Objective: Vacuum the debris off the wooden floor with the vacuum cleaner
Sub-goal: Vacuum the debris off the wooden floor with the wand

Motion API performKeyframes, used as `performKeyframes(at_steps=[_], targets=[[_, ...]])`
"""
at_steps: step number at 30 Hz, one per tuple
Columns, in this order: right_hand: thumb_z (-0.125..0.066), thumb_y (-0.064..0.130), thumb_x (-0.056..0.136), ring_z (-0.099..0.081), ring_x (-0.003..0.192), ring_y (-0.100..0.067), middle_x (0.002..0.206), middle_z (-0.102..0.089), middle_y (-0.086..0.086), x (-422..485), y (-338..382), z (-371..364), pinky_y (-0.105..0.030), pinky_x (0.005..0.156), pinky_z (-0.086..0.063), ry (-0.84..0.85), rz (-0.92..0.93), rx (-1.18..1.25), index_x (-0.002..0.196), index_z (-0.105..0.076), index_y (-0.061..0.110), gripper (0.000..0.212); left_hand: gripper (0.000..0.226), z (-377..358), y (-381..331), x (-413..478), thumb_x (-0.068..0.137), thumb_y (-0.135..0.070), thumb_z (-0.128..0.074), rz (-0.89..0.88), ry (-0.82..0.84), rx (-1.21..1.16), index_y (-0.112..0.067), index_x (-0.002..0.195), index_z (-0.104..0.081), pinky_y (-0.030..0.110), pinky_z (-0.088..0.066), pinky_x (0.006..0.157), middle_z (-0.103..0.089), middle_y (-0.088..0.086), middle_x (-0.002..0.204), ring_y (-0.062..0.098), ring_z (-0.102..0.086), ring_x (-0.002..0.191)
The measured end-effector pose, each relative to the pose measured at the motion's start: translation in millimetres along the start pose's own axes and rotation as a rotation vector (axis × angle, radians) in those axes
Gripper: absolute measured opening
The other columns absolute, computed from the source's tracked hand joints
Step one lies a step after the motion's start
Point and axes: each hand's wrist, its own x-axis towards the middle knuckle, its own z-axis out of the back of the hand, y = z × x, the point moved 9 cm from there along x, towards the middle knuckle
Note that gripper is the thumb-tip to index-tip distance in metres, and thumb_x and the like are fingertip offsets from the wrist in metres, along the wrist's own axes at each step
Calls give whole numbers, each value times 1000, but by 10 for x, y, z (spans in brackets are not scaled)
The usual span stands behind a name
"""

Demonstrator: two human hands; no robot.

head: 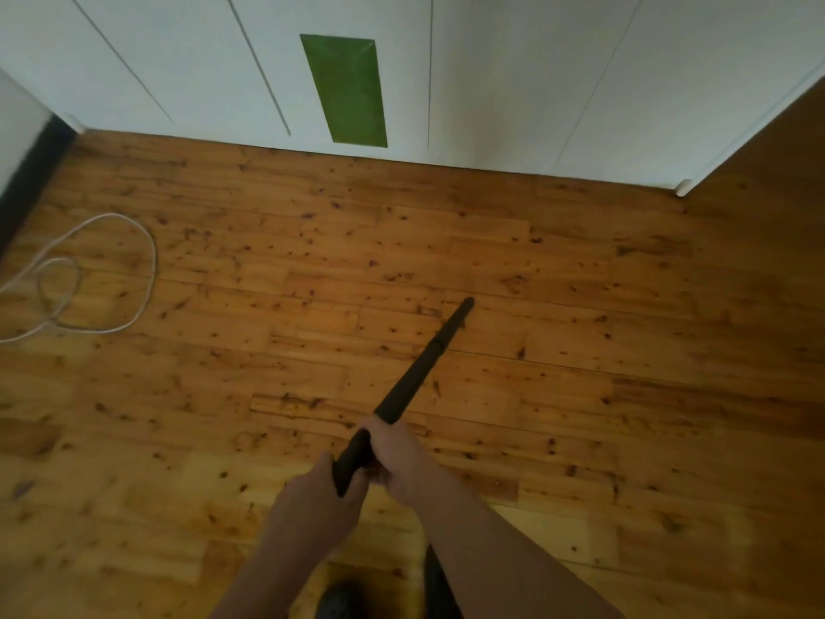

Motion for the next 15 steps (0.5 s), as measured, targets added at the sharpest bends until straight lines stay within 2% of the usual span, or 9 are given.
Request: performKeyframes(at_steps=[5,11,15], targets=[[-53,26,99,-61,80,-22,92,-59,-7,31,54,97,-32,58,-52,-15,-22,-5,105,-52,11,16,31,-9,-98,45,97,-51,-46,-41,-50,-6,-23,85,-41,25,-42,44,-58,2,71,15,-51,49],[-54,28,99,-59,80,-23,91,-57,-7,69,97,150,-34,60,-52,-19,-39,-3,99,-52,14,14,33,8,-211,107,97,-52,-46,-74,-33,-28,-21,86,-44,29,-52,45,-62,5,71,16,-57,46],[-54,27,98,-58,78,-23,89,-56,-7,119,128,232,-33,62,-52,-49,-40,13,101,-52,13,15,33,-5,-290,139,97,-51,-47,-108,-28,-70,-21,85,-46,27,-47,44,-61,4,68,16,-54,43]])
